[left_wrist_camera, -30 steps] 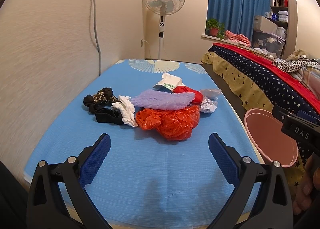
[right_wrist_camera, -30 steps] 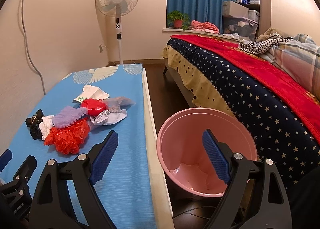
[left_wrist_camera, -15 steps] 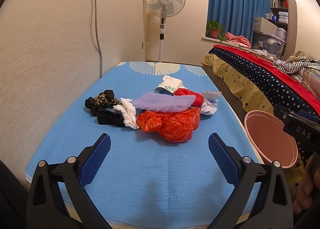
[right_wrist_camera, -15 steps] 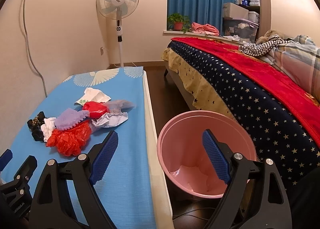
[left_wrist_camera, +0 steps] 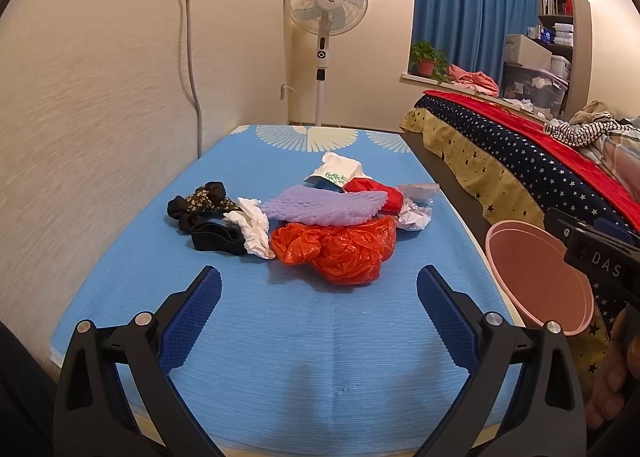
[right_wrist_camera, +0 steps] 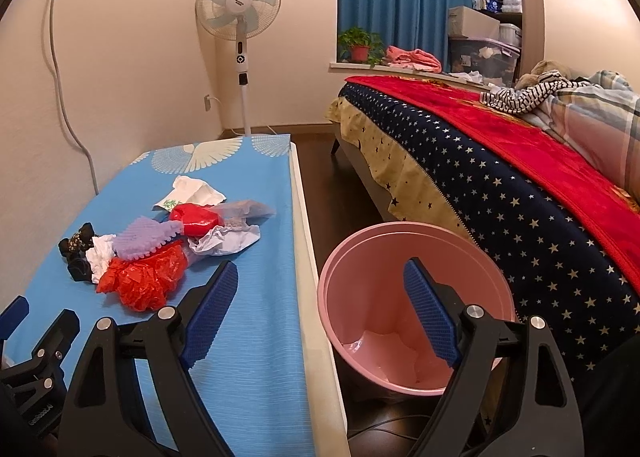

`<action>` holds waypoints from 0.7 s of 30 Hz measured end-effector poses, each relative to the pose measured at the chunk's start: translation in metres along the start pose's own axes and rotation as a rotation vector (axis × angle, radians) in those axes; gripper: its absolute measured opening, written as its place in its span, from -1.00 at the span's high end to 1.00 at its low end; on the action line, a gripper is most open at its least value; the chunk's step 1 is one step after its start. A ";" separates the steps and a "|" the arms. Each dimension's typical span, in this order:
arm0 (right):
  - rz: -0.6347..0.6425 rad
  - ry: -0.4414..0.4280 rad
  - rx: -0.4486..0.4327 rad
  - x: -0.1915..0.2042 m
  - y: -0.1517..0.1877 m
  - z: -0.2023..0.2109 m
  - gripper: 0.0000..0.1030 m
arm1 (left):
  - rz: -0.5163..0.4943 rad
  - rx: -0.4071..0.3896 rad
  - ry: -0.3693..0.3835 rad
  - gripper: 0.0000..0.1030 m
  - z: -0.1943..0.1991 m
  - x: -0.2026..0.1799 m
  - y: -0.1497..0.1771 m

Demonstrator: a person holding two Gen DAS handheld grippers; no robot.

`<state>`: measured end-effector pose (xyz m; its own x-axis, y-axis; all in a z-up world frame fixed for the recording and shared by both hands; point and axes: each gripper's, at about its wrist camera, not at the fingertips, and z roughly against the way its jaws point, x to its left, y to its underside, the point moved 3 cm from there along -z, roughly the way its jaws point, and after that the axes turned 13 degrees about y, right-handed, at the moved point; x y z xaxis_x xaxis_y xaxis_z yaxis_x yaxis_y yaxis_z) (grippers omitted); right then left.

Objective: Collect trash

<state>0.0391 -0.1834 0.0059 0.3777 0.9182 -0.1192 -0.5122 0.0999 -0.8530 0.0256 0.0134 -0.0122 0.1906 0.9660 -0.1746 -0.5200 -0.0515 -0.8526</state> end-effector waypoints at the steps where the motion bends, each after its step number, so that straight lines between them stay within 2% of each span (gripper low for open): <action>1: 0.000 0.000 0.000 0.000 0.000 0.000 -0.61 | 0.000 0.000 0.000 -0.84 0.000 0.000 0.000; 8: -0.005 -0.019 0.010 0.003 0.000 0.000 -0.47 | 0.003 0.001 -0.001 -0.84 0.000 0.000 0.000; 16: -0.027 -0.090 0.039 0.016 -0.003 -0.013 0.03 | 0.028 0.014 0.006 -0.84 -0.007 0.005 -0.001; 21: -0.063 -0.148 0.061 0.023 -0.008 -0.030 0.11 | 0.056 0.009 0.001 -0.70 -0.014 0.011 -0.005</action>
<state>0.0755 -0.1745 -0.0051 0.2951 0.9554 0.0138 -0.5384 0.1782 -0.8236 0.0418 0.0212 -0.0169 0.1616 0.9615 -0.2221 -0.5375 -0.1030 -0.8370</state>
